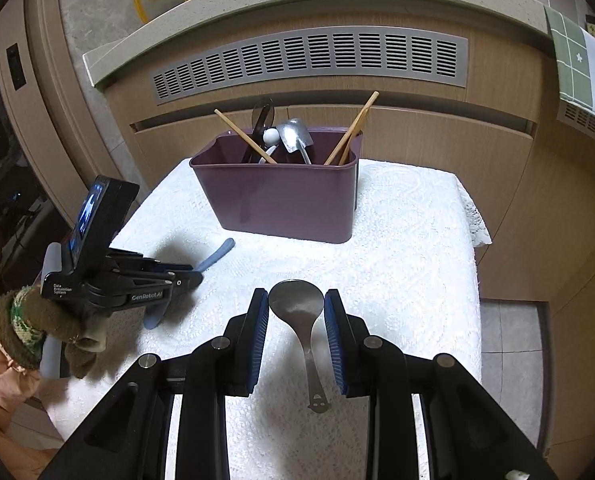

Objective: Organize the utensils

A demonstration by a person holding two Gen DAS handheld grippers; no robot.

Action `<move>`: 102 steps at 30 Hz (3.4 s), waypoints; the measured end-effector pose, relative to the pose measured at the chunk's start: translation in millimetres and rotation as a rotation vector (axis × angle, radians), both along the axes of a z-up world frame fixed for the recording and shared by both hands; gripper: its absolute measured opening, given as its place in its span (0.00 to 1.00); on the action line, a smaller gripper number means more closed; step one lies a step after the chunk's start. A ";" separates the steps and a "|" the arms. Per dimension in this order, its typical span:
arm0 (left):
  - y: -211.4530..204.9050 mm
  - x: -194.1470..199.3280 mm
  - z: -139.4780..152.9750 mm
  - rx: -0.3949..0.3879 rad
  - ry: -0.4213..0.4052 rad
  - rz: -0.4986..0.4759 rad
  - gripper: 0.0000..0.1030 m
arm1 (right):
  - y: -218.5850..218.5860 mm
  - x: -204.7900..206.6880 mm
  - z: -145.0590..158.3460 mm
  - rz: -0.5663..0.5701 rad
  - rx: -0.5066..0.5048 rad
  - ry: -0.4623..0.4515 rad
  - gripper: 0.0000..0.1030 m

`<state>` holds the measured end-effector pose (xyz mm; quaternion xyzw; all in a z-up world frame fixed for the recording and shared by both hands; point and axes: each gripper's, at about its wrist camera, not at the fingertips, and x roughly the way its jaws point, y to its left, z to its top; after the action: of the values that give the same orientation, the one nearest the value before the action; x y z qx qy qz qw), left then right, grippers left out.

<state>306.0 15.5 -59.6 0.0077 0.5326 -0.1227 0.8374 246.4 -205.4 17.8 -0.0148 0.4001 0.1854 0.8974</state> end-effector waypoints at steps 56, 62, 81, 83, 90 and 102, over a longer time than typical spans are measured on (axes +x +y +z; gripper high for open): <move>24.1 16.6 132.8 -0.262 -0.486 0.124 0.51 | 9.7 104.9 54.3 -0.093 0.121 -0.143 0.56; 23.1 -66.2 125.4 -0.131 -0.574 0.210 0.74 | 10.0 26.1 51.2 -0.177 0.024 -0.243 0.96; -9.5 -188.1 93.7 0.036 -0.618 0.269 1.00 | 16.7 -109.7 18.9 -0.271 -0.115 -0.311 0.99; -11.3 -188.7 93.1 0.044 -0.614 0.263 1.00 | 18.3 -112.8 18.8 -0.272 -0.126 -0.323 0.99; -13.1 -187.9 89.1 0.052 -0.586 0.251 1.00 | 16.2 -112.4 14.1 -0.269 -0.126 -0.305 0.99; -13.7 -188.6 88.7 0.050 -0.583 0.247 1.00 | 13.1 -113.5 14.0 -0.268 -0.123 -0.307 0.99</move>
<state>117.4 1.8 29.1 -0.0015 0.2698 0.0006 0.9629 132.9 -192.3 31.7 -0.0443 0.2677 0.0353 0.9618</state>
